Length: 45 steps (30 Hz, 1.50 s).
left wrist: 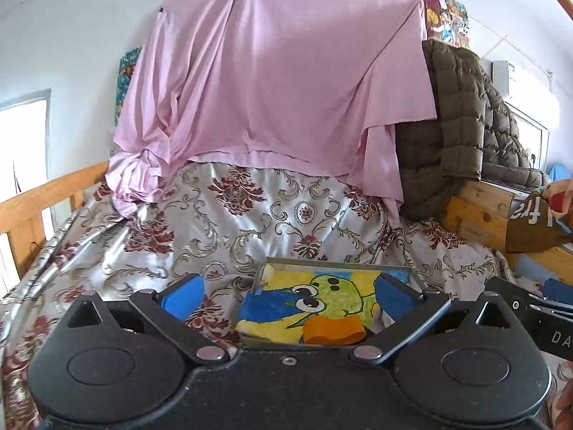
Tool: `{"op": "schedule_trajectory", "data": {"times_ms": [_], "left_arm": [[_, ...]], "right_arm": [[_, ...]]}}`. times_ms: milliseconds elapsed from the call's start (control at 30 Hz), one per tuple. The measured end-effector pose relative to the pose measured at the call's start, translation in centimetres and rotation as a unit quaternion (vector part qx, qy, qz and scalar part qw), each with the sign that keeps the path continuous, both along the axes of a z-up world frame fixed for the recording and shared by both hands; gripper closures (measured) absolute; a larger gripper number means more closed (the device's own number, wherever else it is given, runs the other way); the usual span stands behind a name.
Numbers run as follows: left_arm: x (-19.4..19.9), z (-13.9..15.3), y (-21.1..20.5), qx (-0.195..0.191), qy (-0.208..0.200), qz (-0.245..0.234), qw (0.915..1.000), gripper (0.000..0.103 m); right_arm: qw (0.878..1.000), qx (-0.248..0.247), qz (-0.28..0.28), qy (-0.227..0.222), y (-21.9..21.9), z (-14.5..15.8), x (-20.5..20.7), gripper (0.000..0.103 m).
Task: Organize soft objects
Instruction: 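Move the left gripper to the grey cloth and grasp it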
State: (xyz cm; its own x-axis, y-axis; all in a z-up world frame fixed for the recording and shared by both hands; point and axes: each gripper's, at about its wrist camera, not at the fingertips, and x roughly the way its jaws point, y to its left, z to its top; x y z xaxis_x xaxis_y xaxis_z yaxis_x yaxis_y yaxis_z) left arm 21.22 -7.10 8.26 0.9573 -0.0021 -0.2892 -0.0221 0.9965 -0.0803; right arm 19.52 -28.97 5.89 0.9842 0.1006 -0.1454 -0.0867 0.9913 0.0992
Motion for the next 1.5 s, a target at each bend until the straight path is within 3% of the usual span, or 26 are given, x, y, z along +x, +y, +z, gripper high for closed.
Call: {"op": "schedule_trajectory", "data": {"times_ms": [200,367,533,700,1000,1300,1500], "left_arm": [[-4.7,-0.6,1.6,0.005,-0.009,0.002,0.9999,0.001],[-8.1,-1.6,3.7,0.020,-0.005,0.002,0.9998,0.001],[-9.7,-2.8,5.7,0.046,0.027,-0.008,0.9986,0.001],[-10.4,-3.7,7.9,0.026,0.067,-0.031,0.9969,0.001],[-9.5,-6.5,8.9,0.031,0.130,-0.027,0.9906,0.001],[-7.0,-8.5,9.8,-0.021,0.208,-0.032,0.9774,0.001],[-6.1,-9.3,9.9,-0.021,0.237,-0.018,0.9711,0.001]], "right_arm": [[1.000,0.002,-0.007,-0.019,1.0,-0.3,-4.8,0.000],[1.000,0.002,-0.006,-0.002,1.8,-1.1,-7.3,0.000],[1.000,0.002,0.011,0.028,2.9,-2.3,-8.9,0.000],[0.998,-0.013,0.024,0.059,4.3,-3.2,-9.7,0.000],[0.991,-0.028,0.039,0.123,6.0,-4.9,-8.7,0.000],[0.981,-0.015,0.042,0.188,6.4,-6.6,-6.4,0.000],[0.974,-0.031,0.060,0.218,7.7,-7.7,-5.2,0.000]]}}
